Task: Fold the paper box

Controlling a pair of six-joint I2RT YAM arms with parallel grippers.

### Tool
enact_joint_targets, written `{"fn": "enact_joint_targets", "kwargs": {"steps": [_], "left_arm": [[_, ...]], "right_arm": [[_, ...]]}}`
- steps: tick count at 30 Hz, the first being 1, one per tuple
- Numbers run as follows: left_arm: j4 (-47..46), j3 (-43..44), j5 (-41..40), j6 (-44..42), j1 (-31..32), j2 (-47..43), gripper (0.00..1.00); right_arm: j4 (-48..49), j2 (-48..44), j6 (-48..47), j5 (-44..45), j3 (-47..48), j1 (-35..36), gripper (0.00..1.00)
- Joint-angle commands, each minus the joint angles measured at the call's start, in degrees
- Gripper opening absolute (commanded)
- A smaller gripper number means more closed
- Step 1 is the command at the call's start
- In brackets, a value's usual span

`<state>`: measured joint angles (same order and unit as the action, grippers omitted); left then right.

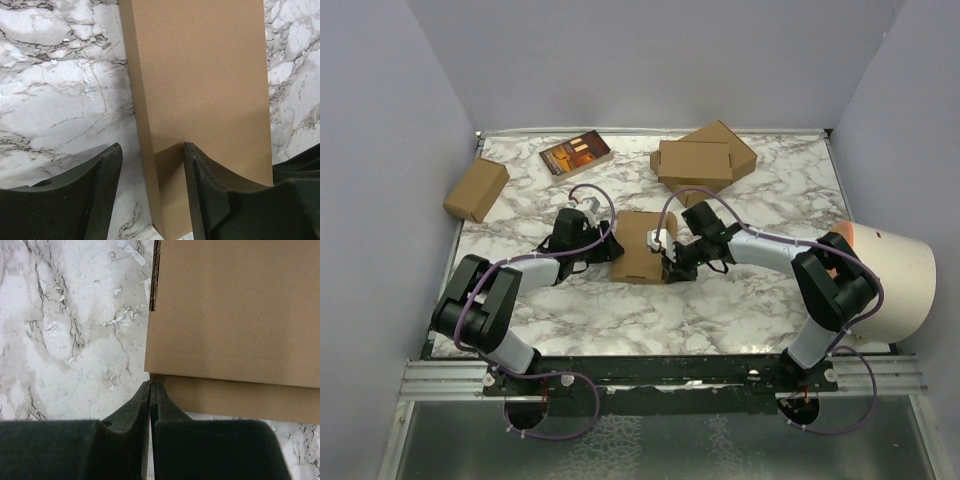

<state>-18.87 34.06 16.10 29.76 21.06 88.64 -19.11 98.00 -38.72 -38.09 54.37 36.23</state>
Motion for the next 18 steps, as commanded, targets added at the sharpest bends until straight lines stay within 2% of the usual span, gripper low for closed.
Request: {"fn": "enact_joint_targets", "kwargs": {"steps": [1, 13, 18], "left_arm": [[3.0, -0.8, 0.9, 0.9, 0.1, 1.1, 0.53], [4.3, -0.1, 0.1, 2.0, 2.3, 0.7, 0.53], [4.9, 0.0, -0.6, 1.2, 2.4, 1.0, 0.52]], "right_arm": [[-0.3, 1.3, 2.7, 0.6, 3.5, 0.8, 0.02], [-7.6, 5.0, 5.8, 3.5, 11.6, 2.9, 0.03], [-9.0, 4.4, 4.6, 3.7, 10.9, 2.9, 0.11]]}}
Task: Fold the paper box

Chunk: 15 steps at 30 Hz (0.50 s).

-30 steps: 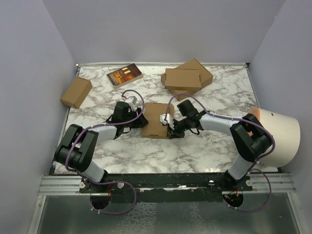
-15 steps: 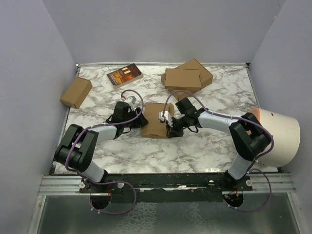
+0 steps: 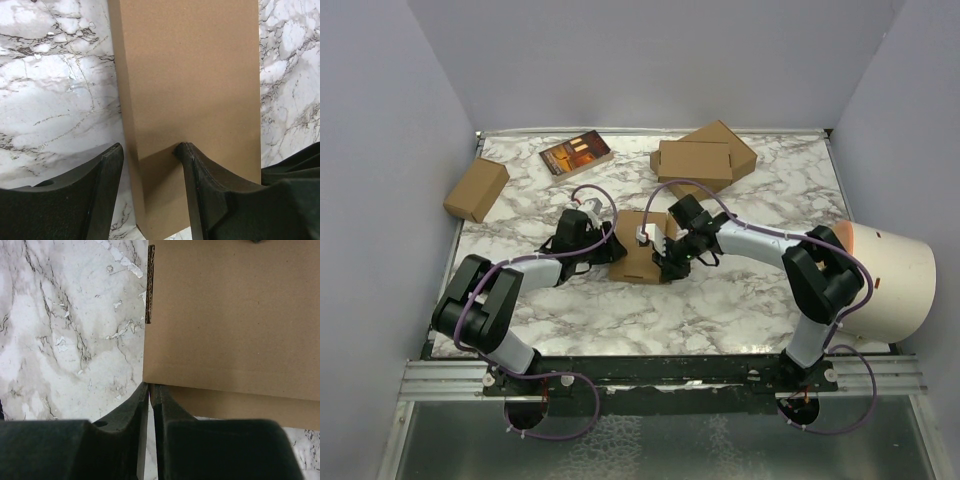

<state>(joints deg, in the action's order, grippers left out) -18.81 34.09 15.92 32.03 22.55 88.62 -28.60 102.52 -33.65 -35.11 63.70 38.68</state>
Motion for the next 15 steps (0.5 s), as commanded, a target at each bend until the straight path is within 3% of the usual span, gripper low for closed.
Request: {"fn": "enact_joint_targets", "kwargs": {"steps": [1, 15], "left_arm": [[5.1, 0.1, -0.6, -1.3, 0.9, 1.1, 0.52], [6.2, 1.1, -1.3, -2.5, 0.7, 1.2, 0.53]], "right_arm": [[0.1, -0.3, -1.0, 0.8, 1.4, 0.4, 0.13], [-1.4, -6.1, -4.9, -4.8, -0.9, -2.7, 0.29]]}}
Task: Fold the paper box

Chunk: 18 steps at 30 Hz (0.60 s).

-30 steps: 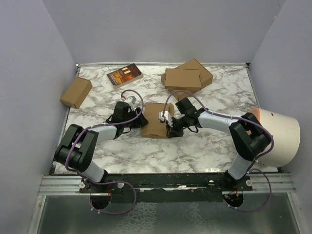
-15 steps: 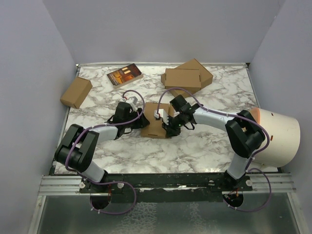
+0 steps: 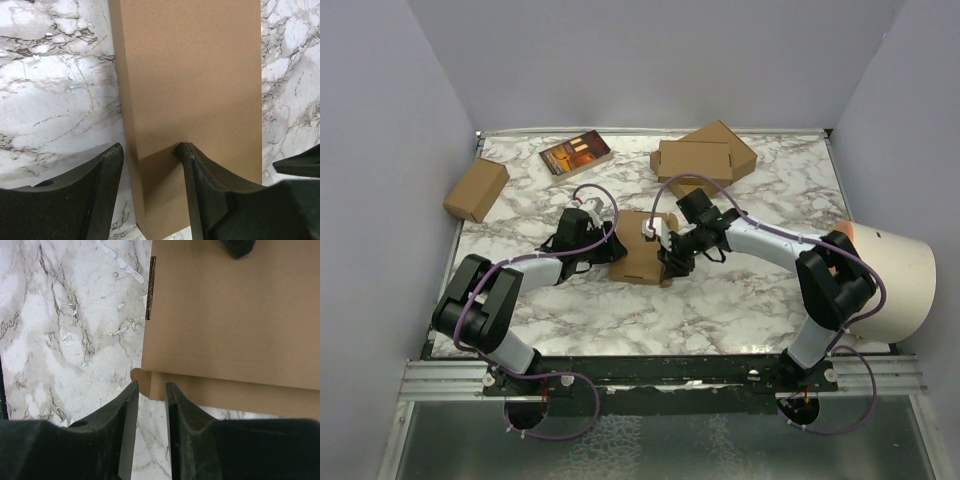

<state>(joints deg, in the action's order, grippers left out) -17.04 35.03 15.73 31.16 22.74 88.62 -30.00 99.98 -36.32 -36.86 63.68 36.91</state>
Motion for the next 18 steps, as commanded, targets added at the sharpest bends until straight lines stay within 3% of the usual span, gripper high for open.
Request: {"fn": "enact_joint_targets", "kwargs": {"steps": [1, 11, 18], "left_arm": [[4.4, 0.2, -1.1, -1.6, 0.5, 1.2, 0.53], [4.5, 0.4, -0.8, -1.8, 0.5, 0.9, 0.53], [4.5, 0.5, -0.6, -1.8, 0.5, 0.9, 0.53]], "right_arm": [[0.3, -3.7, -2.9, -2.5, -1.6, -0.9, 0.31], [8.5, -8.1, -18.1, -2.1, -13.4, -0.9, 0.36], [16.7, -8.2, -15.7, 1.1, -16.2, -0.4, 0.33]]}}
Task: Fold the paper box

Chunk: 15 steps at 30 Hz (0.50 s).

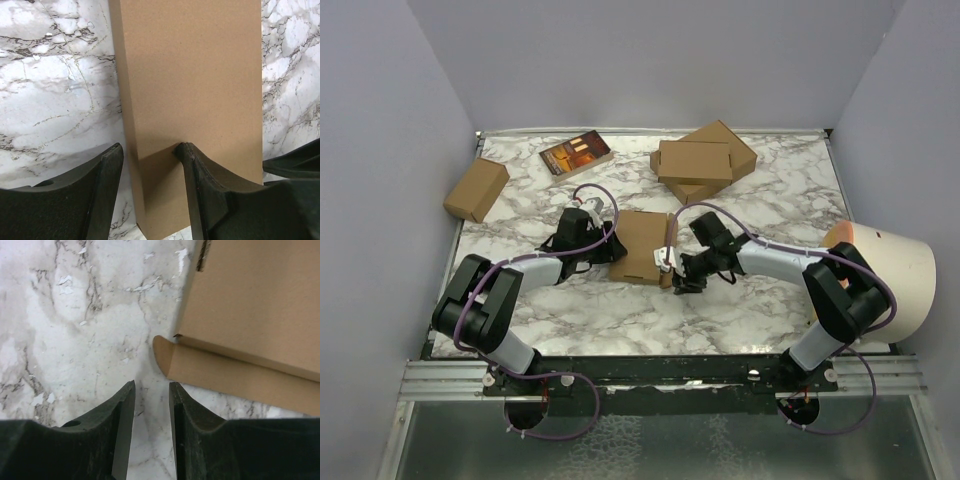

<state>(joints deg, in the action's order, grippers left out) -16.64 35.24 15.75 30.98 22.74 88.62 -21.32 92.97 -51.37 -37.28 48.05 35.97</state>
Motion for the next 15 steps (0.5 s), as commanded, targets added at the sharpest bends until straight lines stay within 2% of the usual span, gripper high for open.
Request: {"fn": "enact_joint_targets", "kwargs": {"steps": [1, 10, 15], "left_arm": [[4.1, 0.3, -0.6, -1.6, 0.5, 0.9, 0.53], [4.0, 0.6, -0.3, -1.6, 0.5, 1.4, 0.53], [4.0, 0.7, -0.3, -1.7, 0.5, 1.4, 0.53]], "right_arm": [[8.7, -1.2, -0.4, 1.9, -0.8, 0.7, 0.33], [10.4, -0.3, 0.0, 3.0, -1.3, 3.5, 0.29], [10.0, 0.1, 0.8, 3.9, -0.7, 3.5, 0.17]]}}
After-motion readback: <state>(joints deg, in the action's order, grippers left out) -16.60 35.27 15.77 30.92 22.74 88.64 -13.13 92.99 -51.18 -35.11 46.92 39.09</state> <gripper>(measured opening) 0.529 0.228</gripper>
